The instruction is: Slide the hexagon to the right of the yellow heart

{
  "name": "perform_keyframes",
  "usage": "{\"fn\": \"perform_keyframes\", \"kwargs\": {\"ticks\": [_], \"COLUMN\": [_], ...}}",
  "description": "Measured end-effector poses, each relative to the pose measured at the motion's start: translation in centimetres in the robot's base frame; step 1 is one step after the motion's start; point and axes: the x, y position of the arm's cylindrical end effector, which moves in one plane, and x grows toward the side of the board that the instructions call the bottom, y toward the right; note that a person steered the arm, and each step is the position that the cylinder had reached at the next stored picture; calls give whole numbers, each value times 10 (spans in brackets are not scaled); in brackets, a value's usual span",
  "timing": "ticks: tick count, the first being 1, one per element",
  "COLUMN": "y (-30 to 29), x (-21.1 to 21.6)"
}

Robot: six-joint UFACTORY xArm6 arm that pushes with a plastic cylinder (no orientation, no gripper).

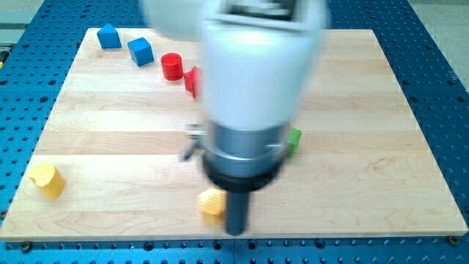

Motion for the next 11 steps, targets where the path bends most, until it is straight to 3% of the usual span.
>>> {"fn": "perform_keyframes", "kwargs": {"ticks": [1,2,3,6,7,8,9,10,11], "y": [-79,-82,-118,-131,-176,-176,-132,-124,-152], "x": [-28,-61,-64,-139,-139,-111,-105,-98,-96]}}
